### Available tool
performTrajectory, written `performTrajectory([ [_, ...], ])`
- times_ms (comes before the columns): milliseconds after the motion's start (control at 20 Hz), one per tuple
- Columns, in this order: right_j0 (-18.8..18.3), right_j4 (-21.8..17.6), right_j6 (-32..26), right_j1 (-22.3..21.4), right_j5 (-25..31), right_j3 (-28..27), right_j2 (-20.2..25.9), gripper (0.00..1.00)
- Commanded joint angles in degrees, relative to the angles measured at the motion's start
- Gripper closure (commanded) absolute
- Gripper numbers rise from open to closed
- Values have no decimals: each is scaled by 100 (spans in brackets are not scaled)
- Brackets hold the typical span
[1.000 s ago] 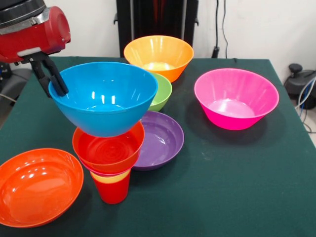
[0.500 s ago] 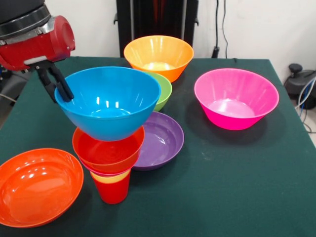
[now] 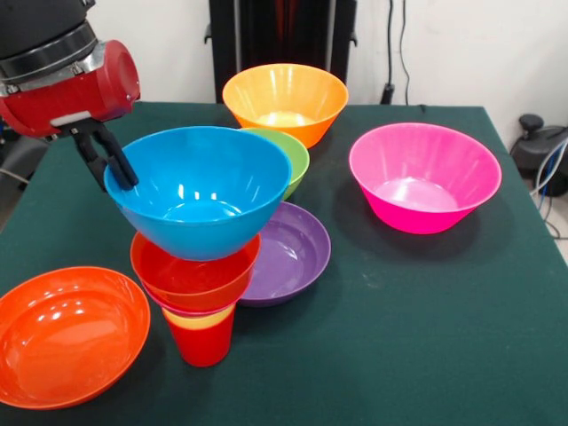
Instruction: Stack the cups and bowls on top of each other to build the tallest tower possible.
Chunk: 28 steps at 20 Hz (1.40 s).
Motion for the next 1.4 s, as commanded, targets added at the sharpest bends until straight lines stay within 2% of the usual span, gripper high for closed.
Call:
performTrajectory([
  [50,107,-440,-1672,235,-264,108,13,100],
  [750,23,-560,-1710,314,-449,223,18,100],
  [1400,99,-574,-1765,314,-234,39,28,100],
])
